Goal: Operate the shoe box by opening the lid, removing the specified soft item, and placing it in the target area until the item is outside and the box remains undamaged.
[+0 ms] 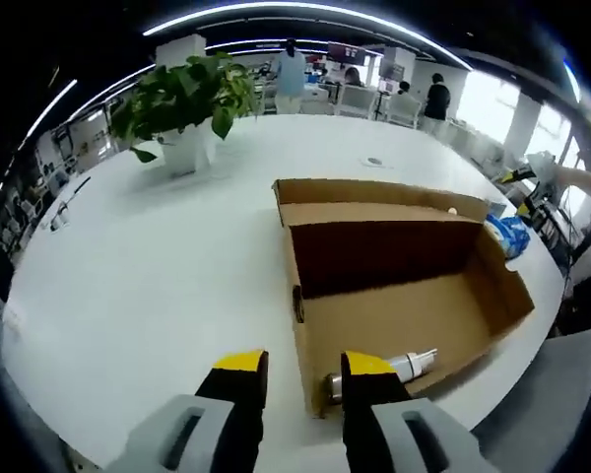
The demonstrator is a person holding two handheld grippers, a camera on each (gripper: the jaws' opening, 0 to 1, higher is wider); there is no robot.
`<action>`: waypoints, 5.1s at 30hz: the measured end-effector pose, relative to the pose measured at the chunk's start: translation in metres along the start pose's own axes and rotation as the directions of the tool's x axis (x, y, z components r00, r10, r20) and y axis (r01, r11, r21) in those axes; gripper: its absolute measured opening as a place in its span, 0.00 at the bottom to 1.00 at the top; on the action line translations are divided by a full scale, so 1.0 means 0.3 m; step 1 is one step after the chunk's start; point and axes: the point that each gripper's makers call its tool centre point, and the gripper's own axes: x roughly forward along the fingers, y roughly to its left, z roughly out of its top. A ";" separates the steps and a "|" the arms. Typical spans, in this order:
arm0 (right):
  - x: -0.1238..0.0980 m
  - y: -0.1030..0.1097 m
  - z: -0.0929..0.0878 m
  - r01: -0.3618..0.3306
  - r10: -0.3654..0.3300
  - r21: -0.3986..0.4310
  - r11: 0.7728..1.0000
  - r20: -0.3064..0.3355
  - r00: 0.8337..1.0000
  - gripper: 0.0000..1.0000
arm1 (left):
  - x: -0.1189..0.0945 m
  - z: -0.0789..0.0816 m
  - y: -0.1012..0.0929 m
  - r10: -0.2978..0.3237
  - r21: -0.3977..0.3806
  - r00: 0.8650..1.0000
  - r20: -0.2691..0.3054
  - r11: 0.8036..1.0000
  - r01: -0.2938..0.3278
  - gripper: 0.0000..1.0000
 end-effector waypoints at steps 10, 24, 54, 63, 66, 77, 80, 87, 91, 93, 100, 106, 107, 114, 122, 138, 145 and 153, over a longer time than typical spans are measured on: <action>-0.148 0.081 -0.011 0.007 -0.027 0.203 0.979 0.094 0.995 0.82 | 0.004 0.081 -0.056 -0.143 0.169 0.989 -0.042 0.975 0.148 0.43; -0.334 0.224 -0.017 -0.031 -0.083 0.462 0.886 0.224 0.971 0.96 | 0.055 0.078 -0.195 -0.282 0.473 0.925 -0.256 0.798 0.374 0.57; -0.456 0.518 0.041 -0.146 -0.103 0.594 0.791 0.364 0.926 0.96 | 0.167 -0.046 -0.316 -0.276 0.612 0.726 -0.630 0.400 0.683 0.66; -0.445 0.544 0.020 -0.137 -0.100 0.600 0.788 0.344 0.933 0.96 | 0.202 -0.089 -0.313 -0.202 0.602 0.667 -0.717 0.303 0.739 0.67; -0.447 0.544 0.023 -0.141 -0.102 0.604 0.785 0.349 0.932 0.96 | 0.211 -0.101 -0.309 -0.180 0.597 0.652 -0.737 0.280 0.752 0.67; -0.446 0.552 0.020 -0.142 -0.100 0.608 0.781 0.346 0.933 0.96 | 0.248 -0.136 -0.309 -0.150 0.606 0.650 -0.745 0.254 0.754 0.65; -0.443 0.556 0.028 -0.146 -0.098 0.606 0.782 0.351 0.931 0.96 | 0.248 -0.133 -0.307 -0.152 0.608 0.652 -0.743 0.255 0.752 0.65; -0.436 0.556 0.061 -0.150 -0.103 0.594 0.791 0.370 0.923 0.96 | 0.251 -0.139 -0.298 -0.148 0.645 0.676 -0.721 0.211 0.734 0.43; -0.419 0.560 0.062 -0.145 -0.104 0.590 0.794 0.367 0.925 0.96 | 0.259 -0.134 -0.294 -0.144 0.674 0.704 -0.696 0.207 0.709 0.34; -0.415 0.567 0.069 -0.151 -0.098 0.586 0.796 0.370 0.924 0.96 | 0.259 -0.135 -0.295 -0.146 0.683 0.711 -0.688 0.201 0.702 0.34; -0.416 0.569 0.095 -0.160 -0.095 0.566 0.809 0.395 0.914 0.91 | 0.264 -0.136 -0.297 -0.147 0.699 0.729 -0.668 0.211 0.683 0.22; -0.422 0.571 0.117 -0.170 -0.097 0.550 0.818 0.423 0.901 0.89 | 0.257 -0.143 -0.299 -0.144 0.700 0.734 -0.664 0.225 0.678 0.20; -0.423 0.573 0.121 -0.175 -0.095 0.549 0.817 0.429 0.898 0.89 | 0.255 -0.143 -0.303 -0.148 0.702 0.736 -0.661 0.224 0.676 0.20; -0.434 0.573 0.163 -0.200 -0.104 0.546 0.813 0.475 0.874 0.87 | 0.247 -0.121 -0.330 -0.172 0.724 0.759 -0.627 0.231 0.650 0.20; -0.434 0.588 0.210 -0.228 -0.095 0.540 0.810 0.505 0.858 0.80 | 0.232 -0.084 -0.369 -0.212 0.742 0.787 -0.579 0.264 0.617 0.19; -0.409 0.612 0.343 -0.308 -0.070 0.547 0.778 0.563 0.824 0.65 | 0.182 0.025 -0.468 -0.302 0.796 0.842 -0.446 0.297 0.528 0.19; -0.402 0.622 0.427 -0.373 -0.068 0.569 0.732 0.606 0.792 0.62 | 0.170 0.064 -0.492 -0.327 0.813 0.862 -0.387 0.320 0.486 0.19; -0.379 0.650 0.510 -0.414 -0.043 0.560 0.718 0.629 0.776 0.54 | 0.148 0.092 -0.516 -0.353 0.817 0.876 -0.328 0.360 0.451 0.19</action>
